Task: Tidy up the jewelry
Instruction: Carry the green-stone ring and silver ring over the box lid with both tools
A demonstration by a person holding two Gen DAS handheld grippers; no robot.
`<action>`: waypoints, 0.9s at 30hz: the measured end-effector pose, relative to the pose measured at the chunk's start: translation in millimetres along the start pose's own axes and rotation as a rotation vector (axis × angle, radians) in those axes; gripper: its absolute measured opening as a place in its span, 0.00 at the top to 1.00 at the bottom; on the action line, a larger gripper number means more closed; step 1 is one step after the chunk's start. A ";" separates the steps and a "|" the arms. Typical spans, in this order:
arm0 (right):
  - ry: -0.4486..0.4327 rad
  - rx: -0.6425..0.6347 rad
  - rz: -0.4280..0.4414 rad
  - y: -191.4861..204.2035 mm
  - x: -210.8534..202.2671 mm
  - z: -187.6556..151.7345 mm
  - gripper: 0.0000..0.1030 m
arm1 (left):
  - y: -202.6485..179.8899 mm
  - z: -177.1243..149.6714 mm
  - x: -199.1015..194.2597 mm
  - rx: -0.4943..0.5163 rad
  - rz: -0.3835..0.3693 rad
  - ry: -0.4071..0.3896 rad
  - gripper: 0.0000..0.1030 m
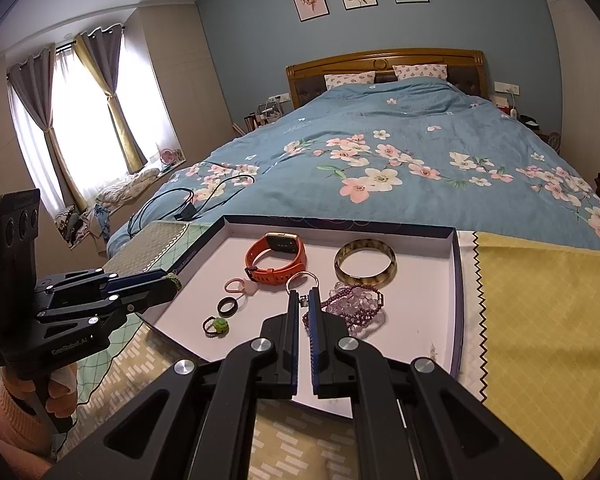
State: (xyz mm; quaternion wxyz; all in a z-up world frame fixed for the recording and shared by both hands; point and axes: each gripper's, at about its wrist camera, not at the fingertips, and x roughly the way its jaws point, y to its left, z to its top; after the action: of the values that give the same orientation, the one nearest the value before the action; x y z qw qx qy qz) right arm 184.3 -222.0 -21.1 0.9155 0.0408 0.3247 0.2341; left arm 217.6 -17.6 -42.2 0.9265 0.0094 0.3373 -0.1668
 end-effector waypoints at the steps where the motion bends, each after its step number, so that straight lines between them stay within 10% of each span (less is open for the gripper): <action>1: 0.001 0.000 0.000 0.0 0.2 0.0 0.97 | -0.4 -0.1 -0.2 0.000 0.000 0.000 0.83; 27: 0.023 0.015 -0.008 -8.3 12.1 -3.0 0.97 | 3.4 -0.2 18.9 -0.008 0.017 0.028 0.83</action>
State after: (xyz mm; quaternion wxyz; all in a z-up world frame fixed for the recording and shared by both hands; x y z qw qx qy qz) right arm 194.0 -224.0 -32.3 0.9123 0.0440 0.3370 0.2285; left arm 232.0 -20.1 -54.5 0.9230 0.0110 0.3509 -0.1574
